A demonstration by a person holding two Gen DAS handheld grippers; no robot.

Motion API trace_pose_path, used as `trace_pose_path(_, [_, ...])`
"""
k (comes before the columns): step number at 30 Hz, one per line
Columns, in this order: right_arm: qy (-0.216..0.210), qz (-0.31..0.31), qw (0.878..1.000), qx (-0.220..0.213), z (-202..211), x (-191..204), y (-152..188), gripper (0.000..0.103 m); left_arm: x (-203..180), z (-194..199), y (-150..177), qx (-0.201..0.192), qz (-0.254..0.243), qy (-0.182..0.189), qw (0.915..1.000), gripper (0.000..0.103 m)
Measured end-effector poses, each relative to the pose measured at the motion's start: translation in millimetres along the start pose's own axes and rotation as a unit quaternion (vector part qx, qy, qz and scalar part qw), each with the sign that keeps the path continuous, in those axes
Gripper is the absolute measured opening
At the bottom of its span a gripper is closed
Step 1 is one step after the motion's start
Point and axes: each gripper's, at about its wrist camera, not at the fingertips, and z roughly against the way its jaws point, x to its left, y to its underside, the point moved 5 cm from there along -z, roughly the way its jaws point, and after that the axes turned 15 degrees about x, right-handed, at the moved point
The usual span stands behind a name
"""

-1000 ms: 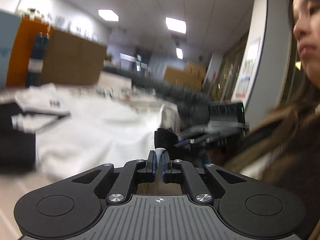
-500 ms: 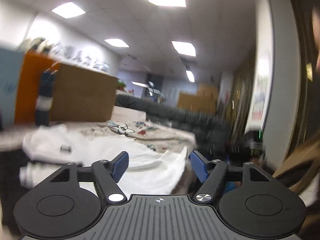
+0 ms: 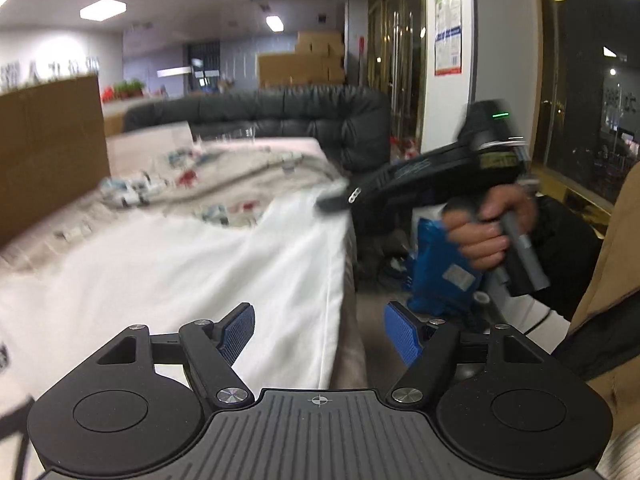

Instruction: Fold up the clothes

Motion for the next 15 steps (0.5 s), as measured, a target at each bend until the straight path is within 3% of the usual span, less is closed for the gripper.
trace_pose_path(2, [-0.021,0.025,0.999,-0.025,20,7,9,0.004,2,-5,6,0.012,0.004,0.016,0.9998,0.073])
trace_pose_path(5, [-0.038,-0.005,0.999,-0.018,29,-1,23,0.004,1,-14,13,0.032,0.001,0.038,0.9988,0.073])
trace_pose_path(9, [0.027,-0.059,0.998,0.021,2,-39,40,0.004,-6,-21,20,0.054,-0.005,0.04,0.9977,0.073])
trace_pose_path(12, [0.025,-0.065,0.997,0.026,-4,-45,43,0.006,-8,-3,24,0.025,0.003,0.043,0.9988,0.073])
trace_pose_path(14, [0.038,-0.044,0.998,0.025,3,-40,40,0.013,-8,18,26,-0.01,0.012,0.051,0.9986,0.073])
trace_pose_path(15, [0.048,-0.034,0.998,0.025,7,-39,37,0.025,-2,29,29,-0.025,0.021,0.041,0.9987,0.073])
